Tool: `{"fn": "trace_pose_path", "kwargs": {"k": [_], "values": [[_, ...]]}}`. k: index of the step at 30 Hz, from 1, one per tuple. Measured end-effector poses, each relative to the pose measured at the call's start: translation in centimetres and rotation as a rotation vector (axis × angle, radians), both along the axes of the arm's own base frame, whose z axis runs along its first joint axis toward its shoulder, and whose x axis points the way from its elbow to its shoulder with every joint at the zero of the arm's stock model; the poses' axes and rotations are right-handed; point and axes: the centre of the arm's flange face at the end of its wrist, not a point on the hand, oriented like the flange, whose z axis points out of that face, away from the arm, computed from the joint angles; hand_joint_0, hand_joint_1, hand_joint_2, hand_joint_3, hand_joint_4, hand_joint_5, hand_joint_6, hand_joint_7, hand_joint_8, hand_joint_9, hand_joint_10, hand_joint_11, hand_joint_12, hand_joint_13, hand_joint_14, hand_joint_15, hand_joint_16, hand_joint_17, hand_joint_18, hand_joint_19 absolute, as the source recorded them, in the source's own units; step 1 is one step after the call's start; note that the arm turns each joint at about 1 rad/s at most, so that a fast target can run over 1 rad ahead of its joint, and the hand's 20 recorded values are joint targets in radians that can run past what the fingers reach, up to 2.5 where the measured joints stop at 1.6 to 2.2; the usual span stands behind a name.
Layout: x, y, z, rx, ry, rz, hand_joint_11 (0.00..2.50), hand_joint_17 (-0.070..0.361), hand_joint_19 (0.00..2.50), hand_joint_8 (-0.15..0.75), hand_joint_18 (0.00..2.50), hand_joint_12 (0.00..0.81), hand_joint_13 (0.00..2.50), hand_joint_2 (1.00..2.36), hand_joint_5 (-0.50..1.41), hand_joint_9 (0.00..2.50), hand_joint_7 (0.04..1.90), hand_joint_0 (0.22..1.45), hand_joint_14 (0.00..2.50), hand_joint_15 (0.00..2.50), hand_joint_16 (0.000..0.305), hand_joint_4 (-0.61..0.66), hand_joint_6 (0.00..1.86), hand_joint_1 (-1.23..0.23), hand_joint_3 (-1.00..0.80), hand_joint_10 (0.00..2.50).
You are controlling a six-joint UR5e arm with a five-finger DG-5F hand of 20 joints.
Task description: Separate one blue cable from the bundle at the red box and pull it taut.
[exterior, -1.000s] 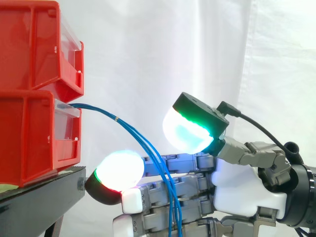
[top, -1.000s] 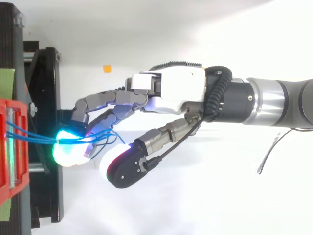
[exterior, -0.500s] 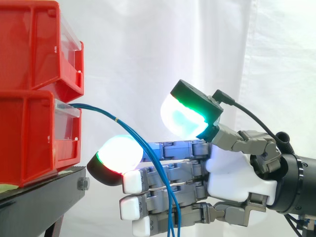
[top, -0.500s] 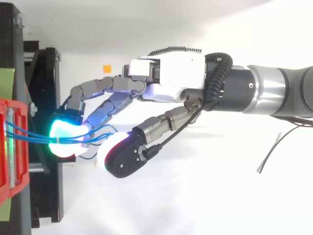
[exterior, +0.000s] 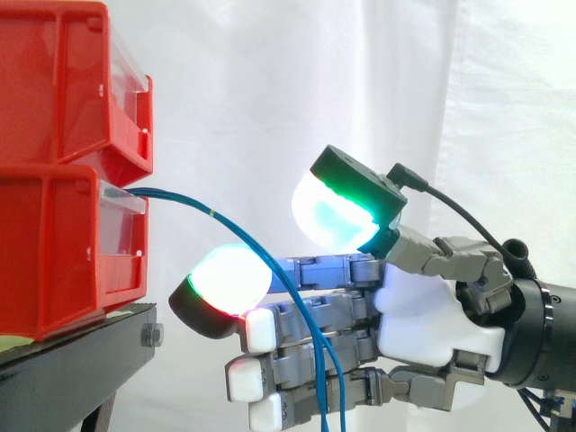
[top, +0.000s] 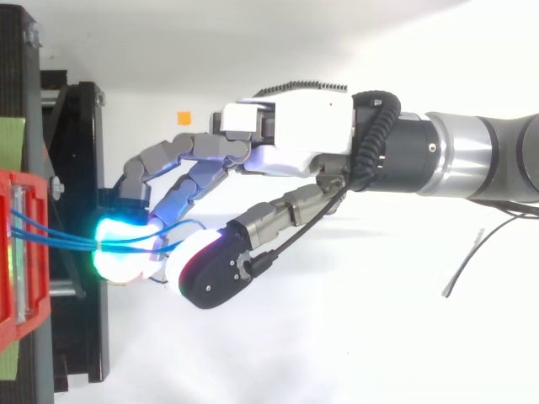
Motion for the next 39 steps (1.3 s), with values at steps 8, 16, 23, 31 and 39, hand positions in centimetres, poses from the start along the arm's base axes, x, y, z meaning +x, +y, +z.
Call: {"fn": "trace_pose_path", "kwargs": {"k": [8,16,23,31,39], "values": [[0.3,0.0,0.6,-0.002,-0.004,-0.001,0.60,0.097,0.46,0.317,0.71,0.360,0.81,1.00,-0.20,0.76,1.01,0.61,0.01,0.45,0.043,0.15,0.78,-0.66,-0.46,0.01],[0.5,-0.5,1.0,-0.014,-0.001,-0.008,0.63,0.099,0.49,0.320,0.77,0.357,0.87,1.01,-0.17,0.87,1.10,0.63,0.02,0.47,0.044,0.09,0.79,-0.71,-0.35,0.01],[0.4,-0.9,1.0,-0.017,0.007,-0.013,0.68,0.101,0.51,0.331,0.79,0.363,0.89,1.02,-0.18,0.90,1.19,0.60,0.02,0.49,0.045,0.08,0.84,-0.75,-0.16,0.02],[0.6,-1.2,1.4,-0.019,0.005,-0.014,0.68,0.101,0.52,0.328,0.81,0.362,0.90,1.01,-0.18,0.92,1.15,0.61,0.02,0.50,0.045,0.14,0.85,-0.76,-0.40,0.01],[0.7,-1.3,1.5,-0.023,0.008,-0.016,0.68,0.101,0.55,0.339,0.83,0.366,0.93,1.00,-0.15,0.97,1.13,0.63,0.02,0.50,0.045,0.12,0.83,-0.53,-0.46,0.02]]}}
